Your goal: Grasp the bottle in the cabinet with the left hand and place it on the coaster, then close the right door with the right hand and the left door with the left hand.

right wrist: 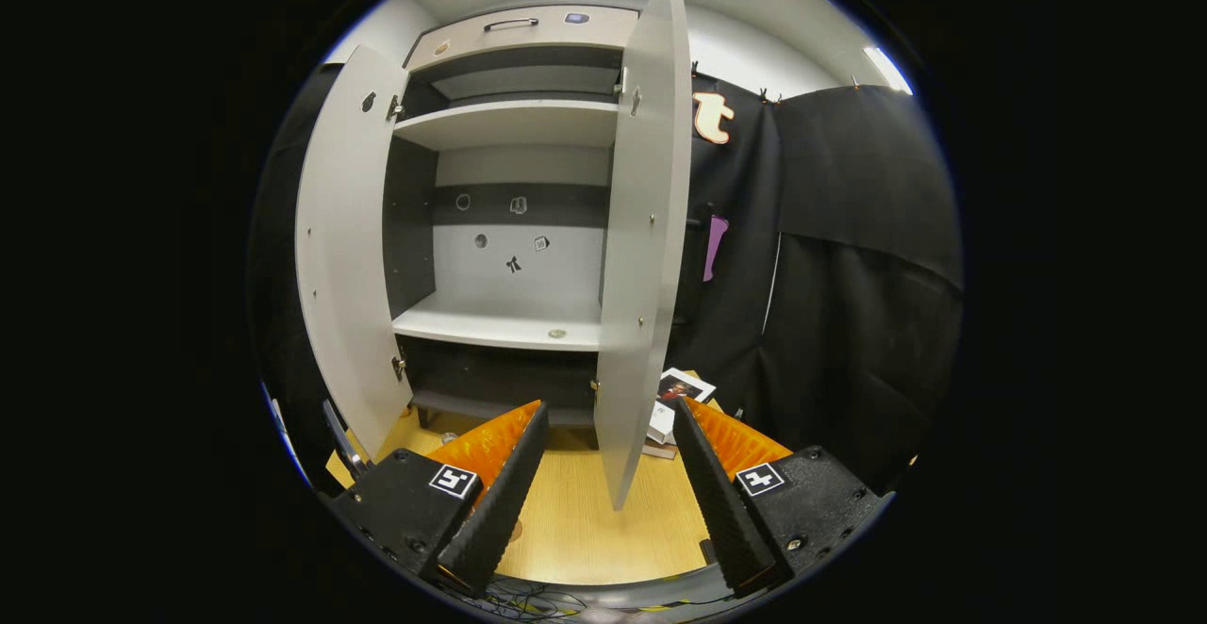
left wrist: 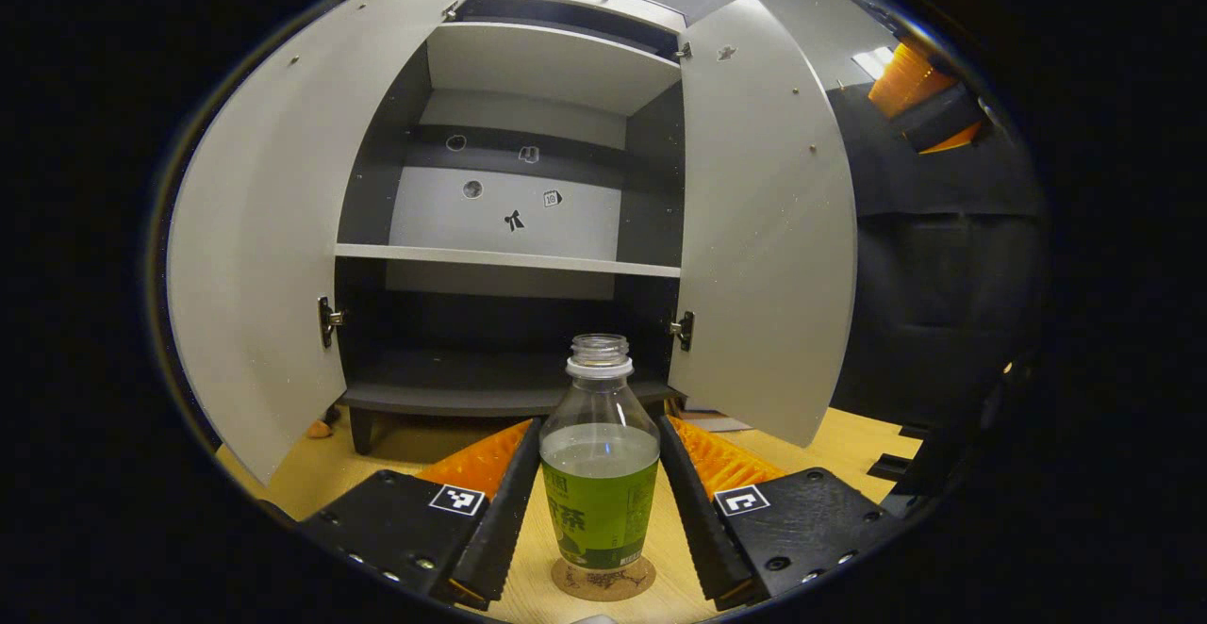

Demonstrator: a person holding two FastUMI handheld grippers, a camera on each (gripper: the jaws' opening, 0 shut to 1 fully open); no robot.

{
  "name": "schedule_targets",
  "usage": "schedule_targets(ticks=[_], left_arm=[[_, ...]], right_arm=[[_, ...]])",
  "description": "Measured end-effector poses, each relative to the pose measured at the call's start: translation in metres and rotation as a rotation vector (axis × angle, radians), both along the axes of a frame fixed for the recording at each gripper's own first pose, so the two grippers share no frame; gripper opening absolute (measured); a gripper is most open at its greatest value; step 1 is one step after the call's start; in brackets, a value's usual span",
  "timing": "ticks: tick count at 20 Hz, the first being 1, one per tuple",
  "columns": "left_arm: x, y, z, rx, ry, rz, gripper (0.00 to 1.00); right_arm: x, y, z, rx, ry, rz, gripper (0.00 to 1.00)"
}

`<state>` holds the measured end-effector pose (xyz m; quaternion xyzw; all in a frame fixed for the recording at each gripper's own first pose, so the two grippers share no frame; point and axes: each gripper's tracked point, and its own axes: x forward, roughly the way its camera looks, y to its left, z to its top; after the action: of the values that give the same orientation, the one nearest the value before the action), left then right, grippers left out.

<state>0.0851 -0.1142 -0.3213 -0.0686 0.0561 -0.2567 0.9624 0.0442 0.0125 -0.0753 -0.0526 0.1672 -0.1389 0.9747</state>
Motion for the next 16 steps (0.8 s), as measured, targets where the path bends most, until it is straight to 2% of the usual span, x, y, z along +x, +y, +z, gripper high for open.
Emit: schedule_targets(ticks=[2,3,4,7,12,13,16], left_arm=[[-0.009,-0.001,-0.012,0.02,0.001,-0.012,0.73],[-0.013,-0.002,-0.017,0.025,-0.004,-0.017,0.77],[-0.017,-0.004,-0.022,0.032,0.001,-0.033,0.73],[-0.023,-0.006,-0.042,0.079,0.023,-0.052,0.73],[-0.017,-0.003,-0.035,0.038,0.002,-0.054,0.73],[-0.015,-0.004,-0.034,0.034,-0.003,-0.054,0.77],[-0.011,-0.007,-0.044,0.034,0.021,-0.063,0.75]], right_arm=[[0.001,-0.002,0.0,-0.004,0.003,0.001,0.82],[0.002,-0.002,0.0,-0.001,0.005,0.003,0.82],[0.003,-0.001,-0.003,0.001,0.01,0.006,0.82],[0.007,0.003,-0.007,0.0,0.025,0.023,0.82],[0.01,0.005,-0.008,-0.013,0.03,0.031,0.82],[0.011,0.006,-0.008,-0.013,0.032,0.032,0.82],[0.011,0.005,-0.012,-0.026,0.047,0.035,0.82]])
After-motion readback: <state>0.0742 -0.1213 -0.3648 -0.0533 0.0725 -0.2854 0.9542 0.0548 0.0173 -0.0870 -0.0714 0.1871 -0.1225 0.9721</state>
